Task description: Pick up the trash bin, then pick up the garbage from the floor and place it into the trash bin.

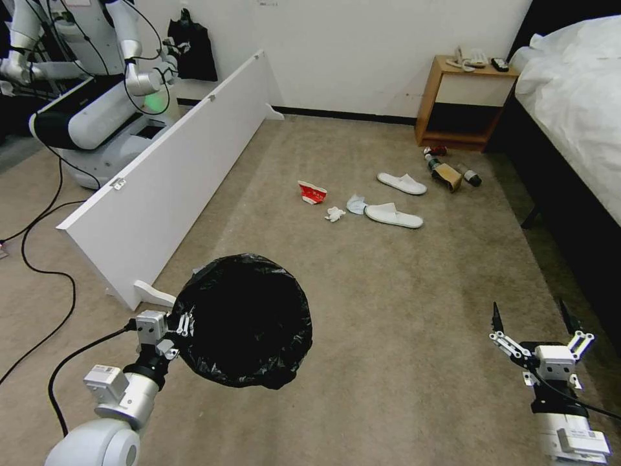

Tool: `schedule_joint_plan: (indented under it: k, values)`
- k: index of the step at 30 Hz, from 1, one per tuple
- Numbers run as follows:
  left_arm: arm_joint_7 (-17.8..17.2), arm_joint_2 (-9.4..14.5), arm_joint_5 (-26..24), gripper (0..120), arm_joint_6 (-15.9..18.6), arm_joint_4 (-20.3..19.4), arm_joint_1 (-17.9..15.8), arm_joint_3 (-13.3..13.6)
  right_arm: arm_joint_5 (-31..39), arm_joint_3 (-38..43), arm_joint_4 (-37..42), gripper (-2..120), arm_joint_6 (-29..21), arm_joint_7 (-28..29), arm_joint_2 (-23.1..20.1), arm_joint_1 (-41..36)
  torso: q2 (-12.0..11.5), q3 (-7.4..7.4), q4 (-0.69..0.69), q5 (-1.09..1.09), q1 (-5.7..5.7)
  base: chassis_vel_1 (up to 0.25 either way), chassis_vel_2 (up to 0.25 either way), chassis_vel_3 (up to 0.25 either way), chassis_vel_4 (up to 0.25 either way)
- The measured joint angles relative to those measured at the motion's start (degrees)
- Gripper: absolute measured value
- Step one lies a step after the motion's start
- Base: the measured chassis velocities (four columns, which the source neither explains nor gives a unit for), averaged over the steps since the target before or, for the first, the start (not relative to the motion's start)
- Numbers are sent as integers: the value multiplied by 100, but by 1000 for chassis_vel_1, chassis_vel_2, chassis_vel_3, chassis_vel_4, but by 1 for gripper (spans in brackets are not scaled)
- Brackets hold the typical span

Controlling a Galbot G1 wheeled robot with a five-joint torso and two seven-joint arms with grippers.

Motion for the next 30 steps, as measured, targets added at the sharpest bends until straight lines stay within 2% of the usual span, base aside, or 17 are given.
schedule_joint_plan:
  k: [30]
  values:
    - [121,-37,-11,4,-79,88,-27,-10,27,24,-55,100,-28,11,-23,28,14,14,-2,0,0,0,0,0,0]
